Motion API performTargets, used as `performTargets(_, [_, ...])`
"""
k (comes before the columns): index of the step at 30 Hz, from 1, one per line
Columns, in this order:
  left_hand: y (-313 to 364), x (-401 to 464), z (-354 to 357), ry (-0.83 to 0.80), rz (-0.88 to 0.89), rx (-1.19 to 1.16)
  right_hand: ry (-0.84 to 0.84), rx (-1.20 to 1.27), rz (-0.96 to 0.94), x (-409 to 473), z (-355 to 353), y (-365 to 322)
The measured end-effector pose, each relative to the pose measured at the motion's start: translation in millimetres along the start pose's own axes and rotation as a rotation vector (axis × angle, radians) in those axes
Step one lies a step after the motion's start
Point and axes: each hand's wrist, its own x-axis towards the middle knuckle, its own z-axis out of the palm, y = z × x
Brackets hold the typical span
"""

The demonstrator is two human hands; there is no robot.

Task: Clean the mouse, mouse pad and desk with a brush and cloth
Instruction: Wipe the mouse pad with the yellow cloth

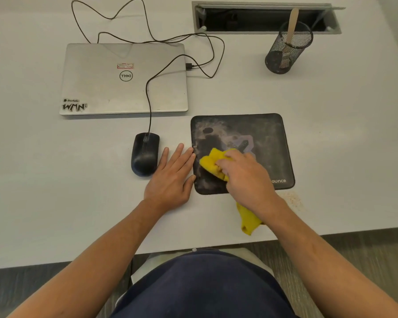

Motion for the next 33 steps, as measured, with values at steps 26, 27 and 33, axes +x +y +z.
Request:
performTargets(26, [36.0,56.2,-4.8,0.152,-0.238,-0.153,0.323,-0.016,0.331,40.1,61.3,-9.5])
performTargets(27, [35.3,56.6,-2.8,0.141,-0.231,-0.119,0.323,-0.024,0.338,40.2,61.7,-7.7])
performTargets(33, [30.4,58.7,4.0,0.116,-0.248,-0.058,0.318,-0.014,0.31,44.2,56.9,-1.6])
